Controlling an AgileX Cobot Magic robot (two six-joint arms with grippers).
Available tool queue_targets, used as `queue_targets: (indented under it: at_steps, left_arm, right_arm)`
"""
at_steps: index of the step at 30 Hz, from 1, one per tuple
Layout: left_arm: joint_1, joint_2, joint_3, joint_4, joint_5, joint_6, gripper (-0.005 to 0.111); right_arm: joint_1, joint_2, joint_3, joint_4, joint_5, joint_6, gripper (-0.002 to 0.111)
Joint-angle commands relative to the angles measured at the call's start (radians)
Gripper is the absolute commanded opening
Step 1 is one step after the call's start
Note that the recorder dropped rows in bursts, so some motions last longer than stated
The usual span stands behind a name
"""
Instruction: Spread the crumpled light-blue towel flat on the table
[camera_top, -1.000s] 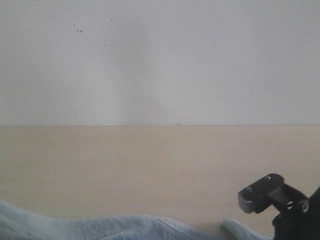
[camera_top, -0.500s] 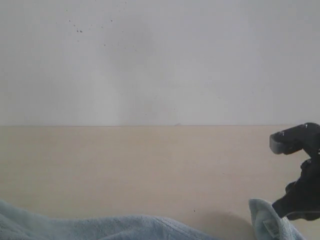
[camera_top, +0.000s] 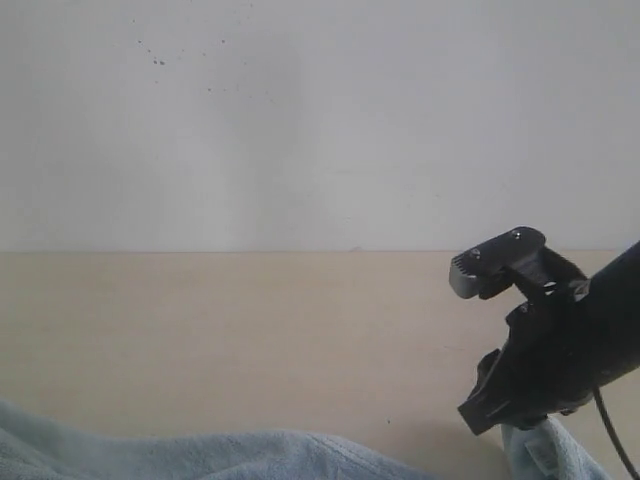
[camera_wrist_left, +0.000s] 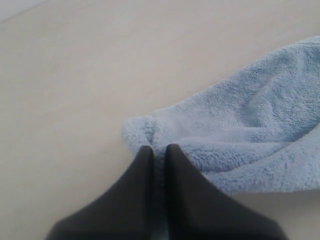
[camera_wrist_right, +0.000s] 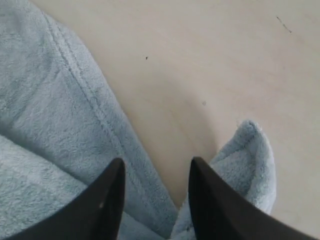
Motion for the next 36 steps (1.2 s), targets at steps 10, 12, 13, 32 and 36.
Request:
queue_targets:
  at_steps: [10, 12, 13, 32, 36]
  left_arm:
    - [0.001, -0.005, 0.006, -0.005, -0.004, 0.008, 0.004]
    - [0.001, -0.005, 0.006, -0.005, -0.004, 0.012, 0.004]
    - [0.001, -0.005, 0.006, -0.005, -0.004, 0.012, 0.004]
    - [0.001, -0.005, 0.006, -0.007, -0.004, 0.013, 0.004]
    - [0.001, -0.005, 0.006, -0.007, -0.002, 0.013, 0.004]
  right_arm:
    - [0.003, 0.209, -0.005, -0.303, -0.112, 0.192, 0.040]
    - [0.003, 0.209, -0.005, -0.430, -0.101, 0.271, 0.041]
    - [0.003, 0.209, -0.005, -0.484, -0.093, 0.298, 0.041]
    - [0.001, 0.253, -0.005, -0.573, -0.229, 0.486, 0.056]
    - [0.001, 0.321, -0.005, -0.573, -0.212, 0.490, 0.056]
